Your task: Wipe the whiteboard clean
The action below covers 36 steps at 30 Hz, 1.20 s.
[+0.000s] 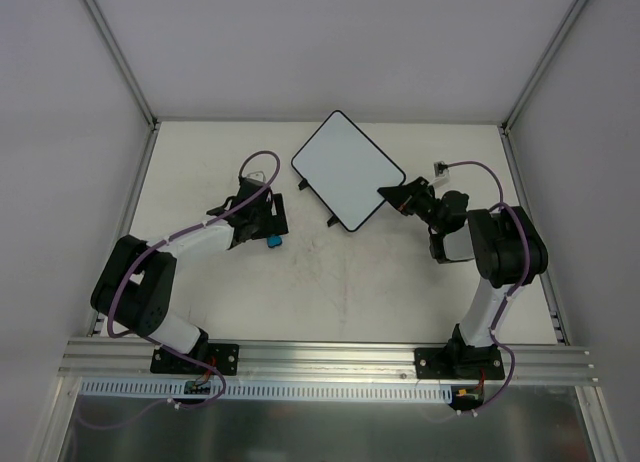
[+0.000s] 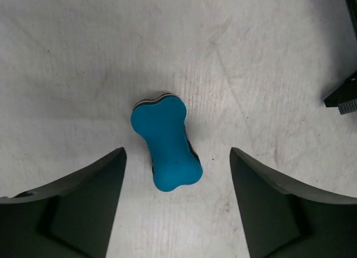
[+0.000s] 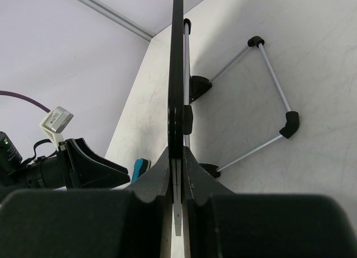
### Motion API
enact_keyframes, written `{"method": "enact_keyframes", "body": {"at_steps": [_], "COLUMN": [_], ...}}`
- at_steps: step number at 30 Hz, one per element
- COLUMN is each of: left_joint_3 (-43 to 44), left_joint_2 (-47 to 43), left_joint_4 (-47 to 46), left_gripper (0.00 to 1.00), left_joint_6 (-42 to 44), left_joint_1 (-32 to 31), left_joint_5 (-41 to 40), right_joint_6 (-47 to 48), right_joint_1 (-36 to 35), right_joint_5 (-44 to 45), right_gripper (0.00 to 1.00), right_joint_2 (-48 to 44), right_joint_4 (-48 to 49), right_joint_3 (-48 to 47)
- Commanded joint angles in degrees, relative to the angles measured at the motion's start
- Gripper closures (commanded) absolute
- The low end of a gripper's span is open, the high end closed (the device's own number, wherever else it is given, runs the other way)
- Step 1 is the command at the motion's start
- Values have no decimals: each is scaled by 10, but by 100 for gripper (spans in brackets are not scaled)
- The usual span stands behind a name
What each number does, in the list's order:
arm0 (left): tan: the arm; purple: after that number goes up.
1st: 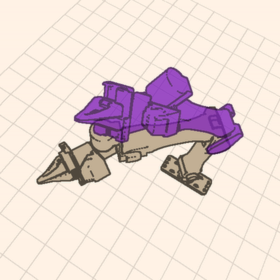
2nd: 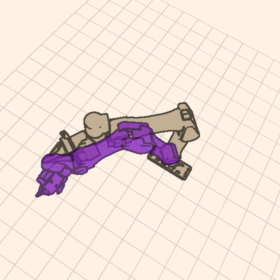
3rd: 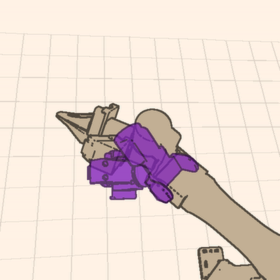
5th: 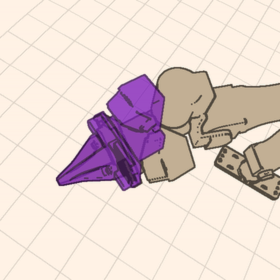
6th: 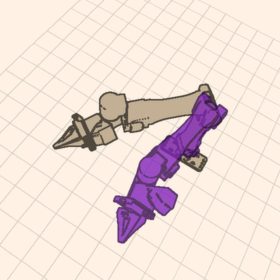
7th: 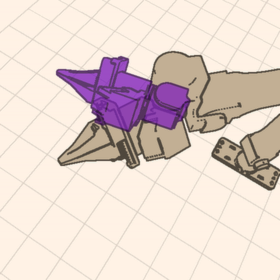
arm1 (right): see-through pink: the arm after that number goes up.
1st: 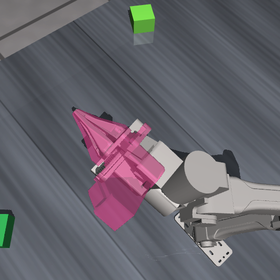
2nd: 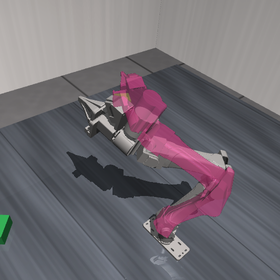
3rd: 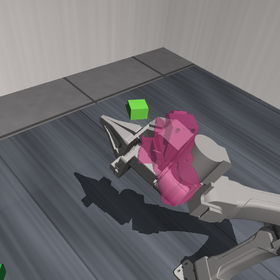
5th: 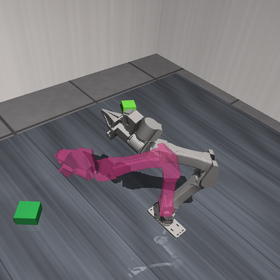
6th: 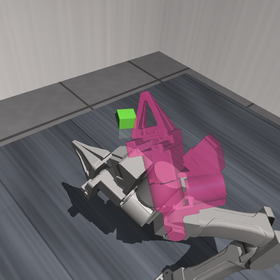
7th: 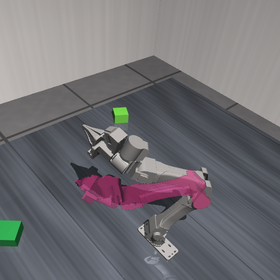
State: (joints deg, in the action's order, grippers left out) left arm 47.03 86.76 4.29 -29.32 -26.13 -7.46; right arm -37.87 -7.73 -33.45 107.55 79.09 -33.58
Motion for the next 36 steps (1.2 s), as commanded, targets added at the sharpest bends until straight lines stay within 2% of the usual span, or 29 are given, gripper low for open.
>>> {"method": "enact_keyframes", "body": {"at_steps": [1,4,10,16,20,22,26,28,30,32,34,36], "left_joint_3": [-6,-8,-13,-17,-18,-21,-24,-25,-24,-21,-20,-19], "left_joint_2": [-18,-16,-19,-27,-30,-31,-34,-34,-36,-34,-35,-34], "left_joint_4": [5,5,6,6,6,7,8,7,8,8,8,8], "left_gripper": [20,11,4,2,1,1,1,1,1,1,1,1], "left_joint_6": [-6,-6,-6,-6,-6,-6,-7,-7,-6,-5,-4,-3], "left_joint_1": [8,8,13,14,14,15,16,17,16,18,18,18], "left_joint_5": [11,12,10,10,11,12,14,15,13,14,15,16], "right_joint_6": [24,25,28,29,30,31,31,32,34,35,37,39], "right_joint_1": [-16,-18,-20,-20,-20,-20,-20,-20,-20,-20,-21,-20], "right_joint_5": [2,3,5,10,12,13,13,15,15,18,20,20], "right_gripper": [100,100,98,94,82,79,64,62,54,43,38,24], "right_joint_2": [18,18,21,17,16,18,20,21,19,18,15,13], "right_joint_4": [81,80,81,82,83,82,83,84,84,84,84,84], "right_joint_3": [1,2,7,18,19,19,19,19,20,22,24,25]}}
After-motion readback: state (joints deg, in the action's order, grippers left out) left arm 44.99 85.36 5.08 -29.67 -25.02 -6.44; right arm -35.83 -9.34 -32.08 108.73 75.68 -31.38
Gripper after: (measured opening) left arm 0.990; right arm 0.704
